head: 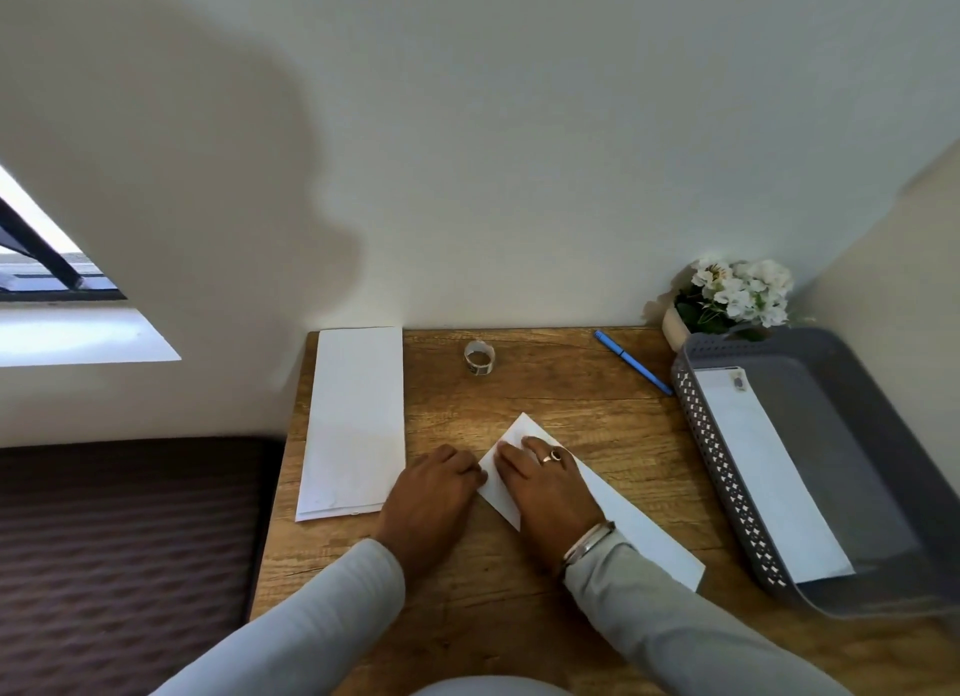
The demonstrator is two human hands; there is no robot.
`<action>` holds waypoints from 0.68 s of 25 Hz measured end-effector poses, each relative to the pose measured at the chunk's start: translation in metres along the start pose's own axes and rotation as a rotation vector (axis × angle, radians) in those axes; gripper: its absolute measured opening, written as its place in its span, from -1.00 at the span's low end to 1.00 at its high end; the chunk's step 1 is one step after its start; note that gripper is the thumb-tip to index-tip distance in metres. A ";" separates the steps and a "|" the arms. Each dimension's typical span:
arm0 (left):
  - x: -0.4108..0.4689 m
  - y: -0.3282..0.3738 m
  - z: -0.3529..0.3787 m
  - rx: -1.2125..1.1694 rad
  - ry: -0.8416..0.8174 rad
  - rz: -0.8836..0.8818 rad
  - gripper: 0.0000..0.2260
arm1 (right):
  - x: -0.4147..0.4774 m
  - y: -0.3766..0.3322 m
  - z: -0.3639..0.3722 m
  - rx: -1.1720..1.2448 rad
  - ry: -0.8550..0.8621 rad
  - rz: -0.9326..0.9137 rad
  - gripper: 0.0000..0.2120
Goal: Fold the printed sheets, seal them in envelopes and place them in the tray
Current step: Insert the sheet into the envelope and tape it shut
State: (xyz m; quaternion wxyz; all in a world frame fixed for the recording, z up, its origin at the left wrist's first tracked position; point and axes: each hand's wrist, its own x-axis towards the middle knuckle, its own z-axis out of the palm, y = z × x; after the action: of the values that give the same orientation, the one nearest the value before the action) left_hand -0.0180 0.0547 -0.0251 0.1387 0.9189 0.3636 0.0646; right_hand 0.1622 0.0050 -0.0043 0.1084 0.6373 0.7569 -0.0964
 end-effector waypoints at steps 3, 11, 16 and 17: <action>0.001 0.001 -0.002 0.005 -0.020 0.006 -0.63 | 0.005 0.016 -0.002 0.020 0.092 0.075 -0.36; 0.025 0.015 -0.006 0.113 -0.042 0.035 -0.54 | 0.015 0.035 -0.008 0.190 0.050 0.138 -0.32; 0.030 0.018 -0.009 0.167 -0.072 0.029 -0.56 | 0.014 0.042 -0.014 0.212 0.029 0.141 -0.31; 0.021 0.016 -0.008 0.160 -0.073 0.029 -0.56 | 0.013 0.041 -0.013 0.222 0.039 0.147 -0.31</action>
State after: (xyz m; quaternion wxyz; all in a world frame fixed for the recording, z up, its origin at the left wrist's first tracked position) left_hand 0.0059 0.0601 -0.0128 0.0770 0.9339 0.3492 0.0039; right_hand 0.1995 0.0282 0.0039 0.0293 0.7010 0.6947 -0.1586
